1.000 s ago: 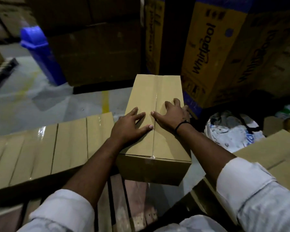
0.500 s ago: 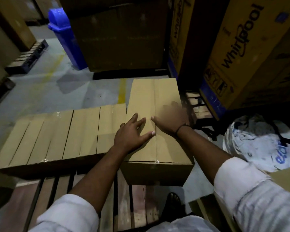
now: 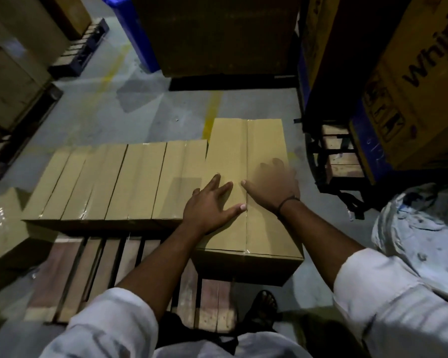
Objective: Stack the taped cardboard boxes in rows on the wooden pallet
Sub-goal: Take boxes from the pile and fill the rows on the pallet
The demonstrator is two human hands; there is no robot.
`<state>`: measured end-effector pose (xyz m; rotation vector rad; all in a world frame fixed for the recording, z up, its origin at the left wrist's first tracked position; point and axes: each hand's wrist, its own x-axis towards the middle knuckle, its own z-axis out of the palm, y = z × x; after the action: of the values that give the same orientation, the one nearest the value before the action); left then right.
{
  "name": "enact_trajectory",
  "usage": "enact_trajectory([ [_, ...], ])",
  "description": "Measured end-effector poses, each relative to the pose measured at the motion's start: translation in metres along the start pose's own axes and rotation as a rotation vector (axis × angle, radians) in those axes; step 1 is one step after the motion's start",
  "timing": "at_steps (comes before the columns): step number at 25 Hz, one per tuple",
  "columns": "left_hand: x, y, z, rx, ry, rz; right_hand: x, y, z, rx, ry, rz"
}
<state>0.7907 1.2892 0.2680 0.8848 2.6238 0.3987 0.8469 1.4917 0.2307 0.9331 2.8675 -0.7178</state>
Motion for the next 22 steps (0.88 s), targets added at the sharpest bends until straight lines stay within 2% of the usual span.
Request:
enact_trajectory([
  [7, 0.035, -0.031, 0.045, -0.002, -0.052, -0.086, 0.037, 0.013, 0.049, 0.034, -0.029, -0.022],
  [12, 0.076, -0.079, 0.119, -0.049, -0.03, -0.105, 0.079, 0.036, 0.146, 0.004, -0.014, 0.011],
  [15, 0.092, -0.112, 0.175, -0.08, -0.091, -0.148, 0.092, 0.056, 0.218, 0.001, 0.007, 0.017],
  [20, 0.117, -0.183, 0.257, 0.056, -0.162, -0.012, 0.113, 0.081, 0.311, 0.031, -0.036, 0.015],
  [22, 0.134, -0.21, 0.276, 0.032, -0.143, 0.048, 0.136, 0.081, 0.333, 0.04, -0.021, -0.023],
])
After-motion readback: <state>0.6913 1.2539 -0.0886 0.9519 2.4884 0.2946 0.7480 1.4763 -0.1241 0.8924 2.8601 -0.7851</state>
